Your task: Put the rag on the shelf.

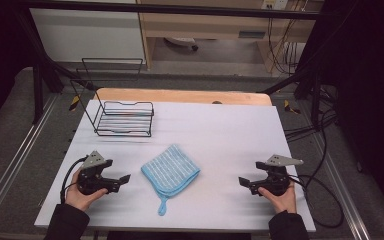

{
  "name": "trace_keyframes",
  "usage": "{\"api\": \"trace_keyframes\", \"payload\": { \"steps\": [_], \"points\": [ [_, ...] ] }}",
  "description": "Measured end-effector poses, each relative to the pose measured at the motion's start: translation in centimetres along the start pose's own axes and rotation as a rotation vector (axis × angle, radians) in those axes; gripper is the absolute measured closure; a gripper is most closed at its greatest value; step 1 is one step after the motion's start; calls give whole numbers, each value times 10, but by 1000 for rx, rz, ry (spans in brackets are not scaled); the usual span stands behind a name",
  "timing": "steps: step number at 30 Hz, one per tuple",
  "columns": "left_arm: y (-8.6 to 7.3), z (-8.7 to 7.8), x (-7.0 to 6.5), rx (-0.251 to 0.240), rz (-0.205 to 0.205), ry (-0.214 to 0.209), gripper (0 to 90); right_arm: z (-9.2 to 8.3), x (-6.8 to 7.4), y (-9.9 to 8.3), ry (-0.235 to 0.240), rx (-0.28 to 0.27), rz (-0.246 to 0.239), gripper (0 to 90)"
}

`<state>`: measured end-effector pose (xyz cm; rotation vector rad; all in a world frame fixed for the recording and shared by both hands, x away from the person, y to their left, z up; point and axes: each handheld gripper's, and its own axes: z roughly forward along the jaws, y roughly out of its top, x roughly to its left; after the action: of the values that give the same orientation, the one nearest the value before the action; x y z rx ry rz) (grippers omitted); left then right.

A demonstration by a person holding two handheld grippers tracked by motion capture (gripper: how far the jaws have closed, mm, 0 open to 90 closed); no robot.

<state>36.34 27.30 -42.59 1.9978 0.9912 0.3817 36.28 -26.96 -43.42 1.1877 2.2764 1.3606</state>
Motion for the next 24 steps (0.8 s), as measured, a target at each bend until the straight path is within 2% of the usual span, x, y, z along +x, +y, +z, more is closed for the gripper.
{"api": "trace_keyframes", "payload": {
  "steps": [9, 16, 19, 23, 24],
  "points": [
    [19, 2, -9, 4, -5, -3, 95, 1, 1, -1, -4, 9, -5, 9],
    [41, 8, -15, 19, -8, 32, 137, 2, 1, -1, -7, 9, -4, 9],
    [47, 14, -19, 19, -20, 26, 162, 2, 1, -1, -8, 11, -7, 9],
    [49, 29, -24, 65, -4, 45, 232, 3, 1, -1, -10, 15, -4, 11],
    [49, 34, -24, 70, -15, 40, 248, 3, 1, -1, -10, 17, -6, 11]
  ]
}}
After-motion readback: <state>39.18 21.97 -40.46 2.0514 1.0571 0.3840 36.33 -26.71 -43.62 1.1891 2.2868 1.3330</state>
